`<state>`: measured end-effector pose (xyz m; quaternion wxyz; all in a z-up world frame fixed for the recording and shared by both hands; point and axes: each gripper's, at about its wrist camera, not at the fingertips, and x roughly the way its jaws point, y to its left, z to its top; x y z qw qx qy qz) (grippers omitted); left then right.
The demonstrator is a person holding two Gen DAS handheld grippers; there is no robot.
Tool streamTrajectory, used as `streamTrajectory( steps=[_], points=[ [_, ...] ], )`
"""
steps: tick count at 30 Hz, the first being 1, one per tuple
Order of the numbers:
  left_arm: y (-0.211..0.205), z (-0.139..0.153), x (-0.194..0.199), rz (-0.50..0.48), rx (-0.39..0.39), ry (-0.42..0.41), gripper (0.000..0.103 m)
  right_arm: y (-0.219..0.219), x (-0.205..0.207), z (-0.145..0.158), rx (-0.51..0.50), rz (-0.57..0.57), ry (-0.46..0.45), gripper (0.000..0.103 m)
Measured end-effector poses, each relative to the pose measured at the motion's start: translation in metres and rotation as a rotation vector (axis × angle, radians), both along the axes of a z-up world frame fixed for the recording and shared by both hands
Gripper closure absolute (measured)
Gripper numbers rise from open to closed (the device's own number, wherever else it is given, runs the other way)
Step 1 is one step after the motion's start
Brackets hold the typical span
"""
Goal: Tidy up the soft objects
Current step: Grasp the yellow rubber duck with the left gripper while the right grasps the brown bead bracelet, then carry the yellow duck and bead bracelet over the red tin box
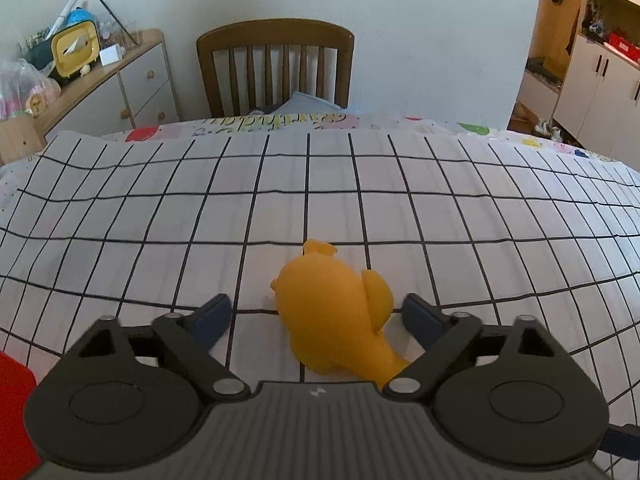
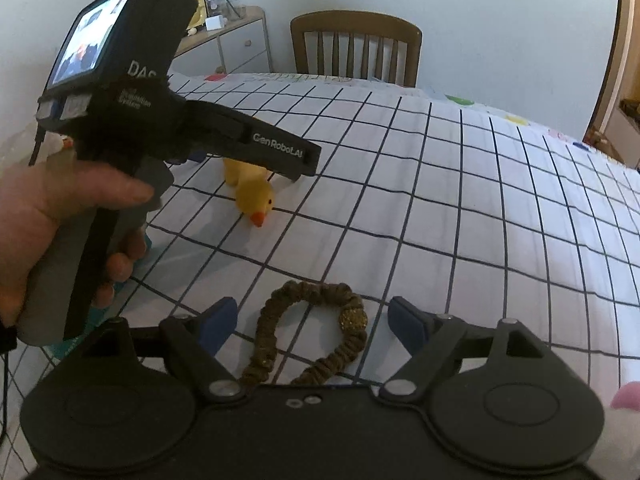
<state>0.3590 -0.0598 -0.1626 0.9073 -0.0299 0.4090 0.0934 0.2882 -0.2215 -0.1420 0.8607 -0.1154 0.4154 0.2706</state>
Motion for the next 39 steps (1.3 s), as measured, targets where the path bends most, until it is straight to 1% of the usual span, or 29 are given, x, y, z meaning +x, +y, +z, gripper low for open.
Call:
streamTrajectory(
  steps=[1, 2, 3, 4, 5, 6, 7, 8, 9, 11, 13, 15, 22, 24, 32, 34, 39],
  points=[
    [0.000, 0.001, 0.000, -0.001, 0.003, -0.002, 0.020, 0.002, -0.002, -0.001, -0.014, 0.004, -0.016, 0.028],
    [0.000, 0.002, 0.000, 0.000, 0.003, -0.003, 0.026, 0.003, -0.004, -0.002, -0.026, 0.010, -0.030, 0.032],
    [0.000, 0.003, 0.000, 0.001, 0.003, -0.006, 0.033, 0.004, -0.006, -0.002, -0.035, 0.016, -0.042, 0.040],
    [0.000, 0.004, -0.001, 0.003, 0.005, -0.010, 0.038, 0.003, -0.007, -0.002, -0.039, 0.021, -0.054, 0.045],
    [0.001, 0.004, -0.001, 0.003, 0.003, -0.013, 0.046, 0.002, -0.007, -0.001, -0.037, 0.023, -0.057, 0.050],
    [0.001, 0.005, -0.001, 0.001, -0.002, -0.014, 0.051, 0.001, -0.006, -0.001, -0.036, 0.021, -0.056, 0.056],
    [0.001, 0.007, -0.002, -0.004, -0.007, -0.013, 0.055, -0.001, -0.006, 0.000, -0.035, 0.019, -0.056, 0.059],
    [0.001, 0.008, -0.002, -0.012, -0.014, -0.013, 0.062, -0.002, -0.005, 0.001, -0.035, 0.018, -0.056, 0.067],
    [0.000, 0.009, -0.003, -0.018, -0.020, -0.013, 0.063, -0.004, -0.005, 0.002, -0.034, 0.015, -0.053, 0.075],
    [-0.001, 0.010, -0.005, -0.028, -0.004, -0.010, 0.067, -0.008, -0.005, 0.004, -0.025, 0.007, -0.041, 0.082],
    [-0.001, 0.011, -0.008, -0.041, -0.001, -0.011, 0.069, -0.011, -0.007, 0.005, -0.016, 0.000, -0.035, 0.082],
    [-0.001, 0.013, -0.013, -0.043, -0.010, -0.008, 0.070, -0.015, -0.014, 0.006, -0.019, -0.009, -0.050, 0.083],
    [0.006, 0.020, -0.033, -0.041, -0.028, -0.011, 0.071, -0.026, -0.035, 0.016, -0.002, -0.020, -0.061, 0.083],
    [0.007, 0.025, -0.040, -0.031, -0.021, -0.020, 0.071, -0.028, -0.039, 0.021, 0.002, -0.021, -0.070, 0.083],
    [0.009, 0.057, -0.064, -0.039, -0.047, -0.047, 0.071, -0.037, -0.056, 0.055, 0.047, -0.024, -0.094, 0.083],
    [0.006, 0.066, -0.072, -0.050, -0.043, -0.050, 0.071, -0.039, -0.060, 0.064, 0.063, -0.023, -0.096, 0.083],
    [0.006, 0.086, -0.095, -0.057, -0.055, -0.059, 0.071, -0.040, -0.076, 0.087, 0.090, -0.009, -0.134, 0.083]
  ],
)
